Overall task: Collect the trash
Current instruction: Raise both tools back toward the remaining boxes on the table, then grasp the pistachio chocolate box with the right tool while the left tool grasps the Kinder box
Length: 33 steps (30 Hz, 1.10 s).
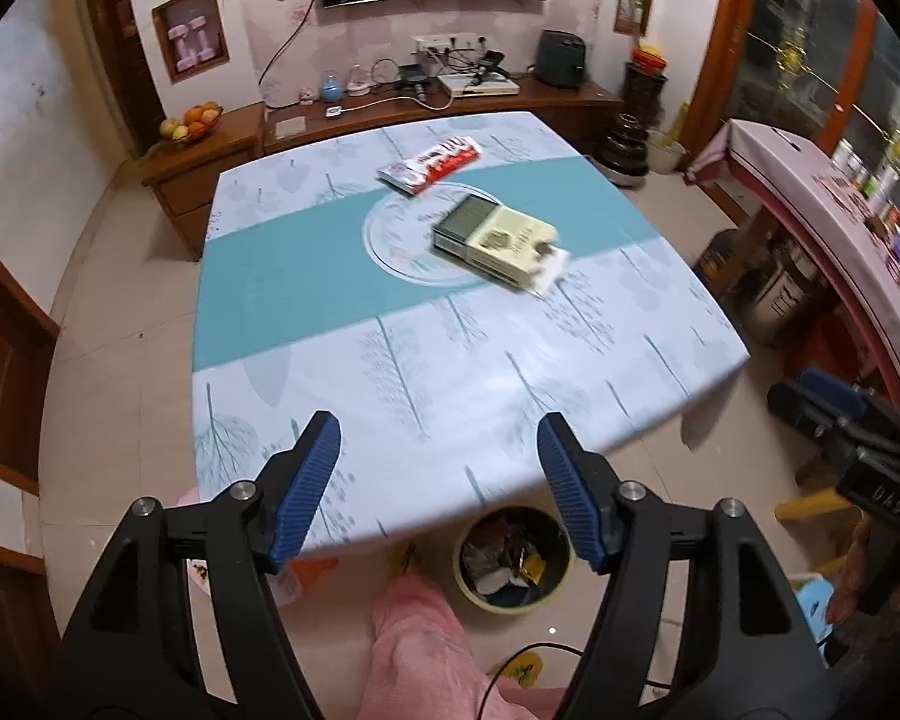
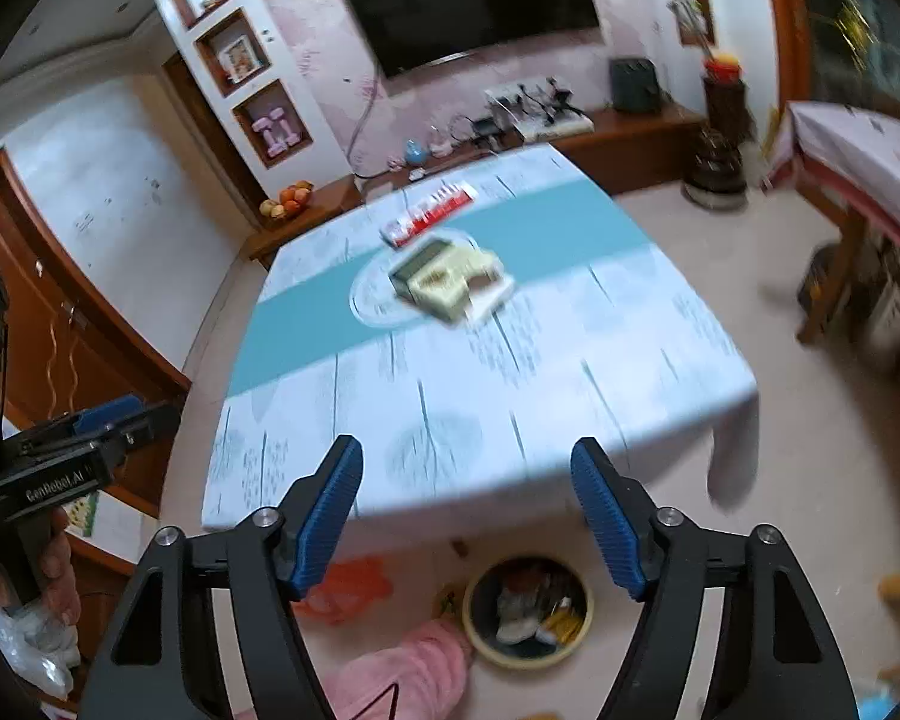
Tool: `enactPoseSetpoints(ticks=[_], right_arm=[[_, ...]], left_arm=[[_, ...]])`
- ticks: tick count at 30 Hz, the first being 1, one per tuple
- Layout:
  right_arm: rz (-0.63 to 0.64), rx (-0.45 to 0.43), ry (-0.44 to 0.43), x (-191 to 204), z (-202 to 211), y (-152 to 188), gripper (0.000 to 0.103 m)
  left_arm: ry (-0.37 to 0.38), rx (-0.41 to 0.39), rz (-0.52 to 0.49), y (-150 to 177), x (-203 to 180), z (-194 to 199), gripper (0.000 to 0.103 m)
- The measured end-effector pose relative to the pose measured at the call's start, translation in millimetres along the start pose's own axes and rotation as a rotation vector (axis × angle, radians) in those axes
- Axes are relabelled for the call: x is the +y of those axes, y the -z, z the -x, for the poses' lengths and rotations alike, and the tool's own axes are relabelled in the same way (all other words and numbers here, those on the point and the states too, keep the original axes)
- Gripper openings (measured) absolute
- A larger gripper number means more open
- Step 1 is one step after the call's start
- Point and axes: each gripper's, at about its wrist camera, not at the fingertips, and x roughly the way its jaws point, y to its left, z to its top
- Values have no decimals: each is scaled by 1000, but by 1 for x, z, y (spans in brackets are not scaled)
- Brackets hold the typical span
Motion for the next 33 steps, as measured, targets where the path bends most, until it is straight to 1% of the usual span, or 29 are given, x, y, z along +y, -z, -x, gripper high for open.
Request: enactPoseSetpoints(ticks=[2, 4, 5, 8, 11, 12, 14, 17, 18, 20, 23, 25, 26, 30, 33], right_arm=[[27, -4, 13, 8, -20, -30, 78], [41, -3, 21, 14, -43, -61, 82], [45, 1, 23, 17, -56, -73, 86], [57, 15, 38, 26, -99, -118, 89], [56, 46, 47, 28, -152, -163, 94], [57, 57, 47, 29, -168, -173, 96], [73, 83, 47, 29, -205, -194, 99], [107, 141, 43, 26, -267, -221, 102], [112, 165, 40, 23, -286, -227, 102], [121, 198, 32, 18, -317, -226, 102], [172, 245, 28, 13, -365, -228, 102], [213, 266, 24, 13, -387, -222, 102], [233, 278, 17, 14, -396, -219, 102], [293, 335, -32, 16, -425, -211, 102], [342, 369, -57, 22, -436, -203, 102]], left_arm=[[2, 9, 7, -19, 10, -17, 68], [22, 30, -3, -43, 20, -38, 76], [29, 35, -10, -53, 23, -48, 76], [49, 51, -57, -98, 35, -87, 76], [72, 71, -81, -135, 47, -122, 78], [83, 78, -88, -149, 51, -136, 79], [114, 91, -102, -177, 60, -165, 84], [154, 119, -118, -214, 69, -206, 88], [162, 126, -121, -223, 72, -218, 90], [175, 142, -126, -242, 79, -245, 92], [189, 167, -133, -254, 84, -275, 93], [194, 195, -142, -259, 87, -296, 93], [199, 210, -147, -260, 89, -307, 93], [210, 257, -146, -244, 91, -327, 93], [205, 281, -142, -238, 94, -339, 93]])
